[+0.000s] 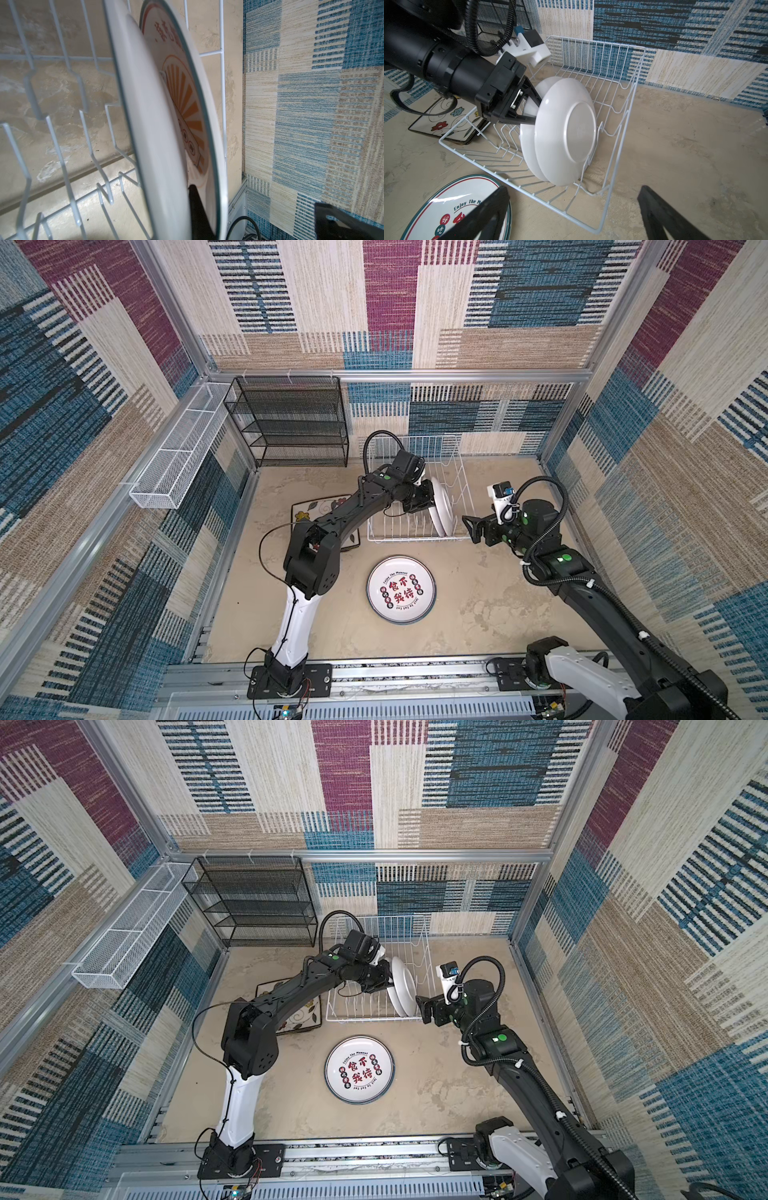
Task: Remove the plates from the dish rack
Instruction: 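Close the left gripper on the white plate's rim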
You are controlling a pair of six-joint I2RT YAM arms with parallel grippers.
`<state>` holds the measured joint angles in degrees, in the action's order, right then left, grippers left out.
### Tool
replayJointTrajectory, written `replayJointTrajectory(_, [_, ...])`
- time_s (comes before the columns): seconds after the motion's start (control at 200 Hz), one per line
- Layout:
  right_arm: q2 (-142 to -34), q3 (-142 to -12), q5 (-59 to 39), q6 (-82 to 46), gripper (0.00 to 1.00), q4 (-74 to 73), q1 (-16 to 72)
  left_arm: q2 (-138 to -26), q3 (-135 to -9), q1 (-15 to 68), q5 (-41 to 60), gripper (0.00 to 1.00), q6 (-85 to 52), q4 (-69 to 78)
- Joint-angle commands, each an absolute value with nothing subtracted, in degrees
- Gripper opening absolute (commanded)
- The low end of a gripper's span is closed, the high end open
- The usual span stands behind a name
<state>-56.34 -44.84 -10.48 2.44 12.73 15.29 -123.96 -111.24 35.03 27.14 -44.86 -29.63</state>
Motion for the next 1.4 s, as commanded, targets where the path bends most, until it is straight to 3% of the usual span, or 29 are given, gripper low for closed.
replayJointTrajectory(0.0, [-56.08,-45.22,-10.21,1.86,0.99,10.82,15.24,-123.25,-110.49,35.03,26.06,0.07,-46.71,-30.51])
replayJointTrajectory(0.18, [-55.63,-45.41,-10.21,1.66,0.99,10.72,15.29,-122.1,-109.54,35.01,26.64,0.0,-47.91,-28.31])
replayJointTrajectory(1.392, [-54.35,-47.16,-11.13,0.09,0.99,10.37,15.28,-113.71,-112.9,34.91,24.89,0.0,-40.92,-36.78])
